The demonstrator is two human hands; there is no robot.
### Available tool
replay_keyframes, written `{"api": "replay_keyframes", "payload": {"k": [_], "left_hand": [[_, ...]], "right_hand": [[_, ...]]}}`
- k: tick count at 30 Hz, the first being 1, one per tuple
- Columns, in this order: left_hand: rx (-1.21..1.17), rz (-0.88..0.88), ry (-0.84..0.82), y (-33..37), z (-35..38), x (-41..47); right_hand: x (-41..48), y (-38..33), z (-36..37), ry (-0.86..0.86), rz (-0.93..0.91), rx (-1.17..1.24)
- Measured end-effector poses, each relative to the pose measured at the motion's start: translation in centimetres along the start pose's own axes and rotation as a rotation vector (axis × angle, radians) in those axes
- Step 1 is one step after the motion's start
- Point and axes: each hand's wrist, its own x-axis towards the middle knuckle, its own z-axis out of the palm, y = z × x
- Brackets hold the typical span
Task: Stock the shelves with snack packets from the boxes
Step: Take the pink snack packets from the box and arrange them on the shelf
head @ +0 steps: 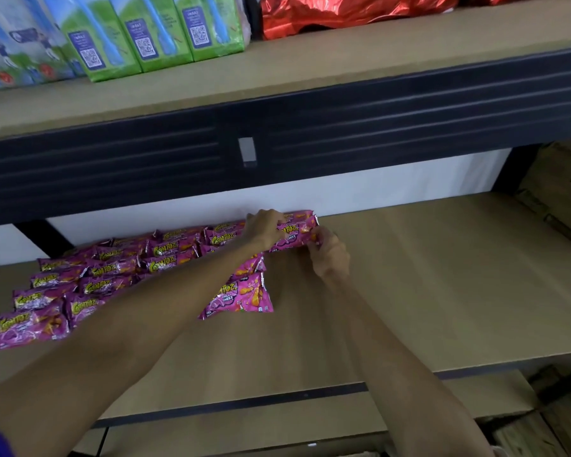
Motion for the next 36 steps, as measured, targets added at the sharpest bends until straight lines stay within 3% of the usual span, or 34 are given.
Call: {"api": "replay_keyframes", "payload": {"k": [10, 20, 29, 36], "left_hand": [[0.167, 0.010, -0.013, 0.2, 0.0, 0.2], [0.176, 0.072, 0.067, 1.2, -0.1, -2.3], [-0.017, 0.126, 0.303, 5.6, -1.3, -12.2], [-0.140, -0.057, 0.160, 7.6, -0.9, -22.5]], "right_hand": [[-0.2, 0.2, -0.1, -0.022, -0.035, -0.003], [-2.5, -0.9, -2.7, -0.091, -0.049, 0.053], [-8.6, -2.3, -7.3, -0.145, -0.172, 0.100], [-15.8, -2.3, -9.7, -0.238, -0.284, 0.055]]}}
